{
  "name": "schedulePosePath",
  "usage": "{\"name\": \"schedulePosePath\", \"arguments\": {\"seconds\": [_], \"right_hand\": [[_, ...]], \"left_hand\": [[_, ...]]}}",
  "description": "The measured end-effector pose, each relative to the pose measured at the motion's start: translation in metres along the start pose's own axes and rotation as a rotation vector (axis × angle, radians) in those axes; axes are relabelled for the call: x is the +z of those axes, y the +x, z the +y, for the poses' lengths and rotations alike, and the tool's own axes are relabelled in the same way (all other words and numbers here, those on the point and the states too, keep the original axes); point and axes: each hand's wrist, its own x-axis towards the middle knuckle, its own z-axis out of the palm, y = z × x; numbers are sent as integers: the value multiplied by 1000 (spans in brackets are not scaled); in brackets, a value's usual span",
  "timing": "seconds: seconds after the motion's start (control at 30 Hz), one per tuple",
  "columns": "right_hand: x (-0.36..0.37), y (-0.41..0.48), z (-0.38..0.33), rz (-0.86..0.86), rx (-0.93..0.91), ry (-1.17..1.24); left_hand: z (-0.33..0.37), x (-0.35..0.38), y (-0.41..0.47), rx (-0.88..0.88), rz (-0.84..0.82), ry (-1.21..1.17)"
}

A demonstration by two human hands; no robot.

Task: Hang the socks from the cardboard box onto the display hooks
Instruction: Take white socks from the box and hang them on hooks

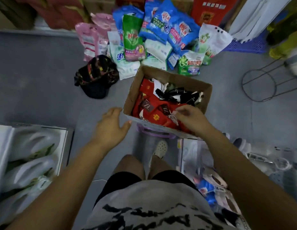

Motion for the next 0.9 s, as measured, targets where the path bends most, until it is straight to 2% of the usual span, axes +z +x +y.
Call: {"name": "schedulePosePath", "arguments": {"seconds": [0.13, 0.27, 0.37, 0.5, 0.6, 0.7, 0.73, 0.8, 0.87, 0.9], "right_hand": [[6, 80, 6, -25, 24, -52], [30, 145, 19, 47, -27, -181], [49, 184, 30, 39, -1, -238], [76, 219, 47, 0, 29, -367], [89, 232, 56, 26, 78, -342], [95, 235, 56, 42, 25, -367], [95, 231, 52, 49, 0, -353], [92, 216, 37, 70, -32, -268], [85, 192, 18, 61, 22, -72], [82, 180, 8, 42, 74, 56]], "left_hand": [[7, 27, 63, -126, -65, -86], [2, 52, 121, -225, -45, -103], [-11, 69, 151, -297, -85, -134], [-28, 86, 162, -280, -155, -256], [-37, 91, 165, -234, -159, -278], [-42, 90, 169, -220, -203, -275], [-42, 89, 169, -225, -188, -284], [-41, 87, 165, -244, -40, -297], [-36, 82, 157, -276, 179, -366], [-31, 78, 154, -289, 239, -423]]}}
